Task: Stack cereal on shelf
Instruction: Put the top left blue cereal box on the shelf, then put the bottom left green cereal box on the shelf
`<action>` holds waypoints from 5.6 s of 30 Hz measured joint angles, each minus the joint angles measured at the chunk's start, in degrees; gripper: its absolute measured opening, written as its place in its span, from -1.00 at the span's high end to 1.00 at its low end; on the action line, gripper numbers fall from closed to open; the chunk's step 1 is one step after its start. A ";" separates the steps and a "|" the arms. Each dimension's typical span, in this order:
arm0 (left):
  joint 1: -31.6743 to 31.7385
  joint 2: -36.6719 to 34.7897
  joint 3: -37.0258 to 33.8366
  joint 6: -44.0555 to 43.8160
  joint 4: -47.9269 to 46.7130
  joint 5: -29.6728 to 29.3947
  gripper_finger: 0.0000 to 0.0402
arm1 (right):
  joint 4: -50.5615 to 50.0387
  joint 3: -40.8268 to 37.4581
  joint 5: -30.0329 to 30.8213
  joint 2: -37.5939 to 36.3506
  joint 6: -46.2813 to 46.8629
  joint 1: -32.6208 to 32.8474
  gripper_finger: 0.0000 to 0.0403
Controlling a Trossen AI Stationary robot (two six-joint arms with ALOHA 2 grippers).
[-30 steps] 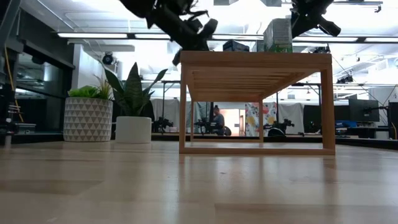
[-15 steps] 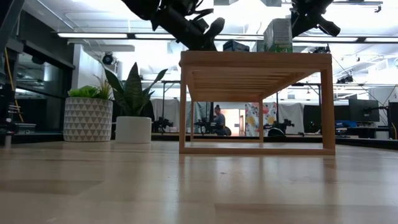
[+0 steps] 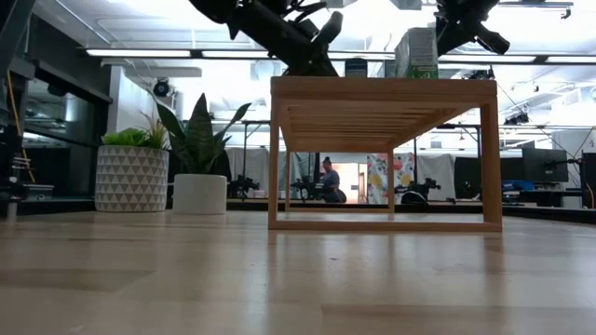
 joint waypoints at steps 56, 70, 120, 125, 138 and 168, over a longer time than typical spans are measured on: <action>-60.30 -29.84 -8.68 12.55 -61.48 8.18 -0.46 | -1.96 0.00 0.15 0.00 1.48 0.00 1.00; -70.40 -25.68 -19.11 0.00 -58.87 -1.59 -0.44 | -1.97 0.00 0.17 0.00 0.43 0.01 1.00; -55.18 -30.05 -13.26 14.93 -57.07 4.78 0.16 | -1.95 0.00 0.27 -0.02 0.39 0.01 1.00; -42.95 -27.55 6.08 24.16 -62.06 -3.53 0.15 | -1.95 0.00 0.13 -0.02 -0.55 0.01 1.00; -20.57 1.61 43.59 35.70 -62.09 -4.30 0.19 | -1.75 0.00 0.00 -0.02 -0.65 0.00 1.00; -13.31 18.45 48.30 46.05 -55.65 -1.45 0.16 | -0.46 0.00 0.39 0.04 0.43 0.01 1.00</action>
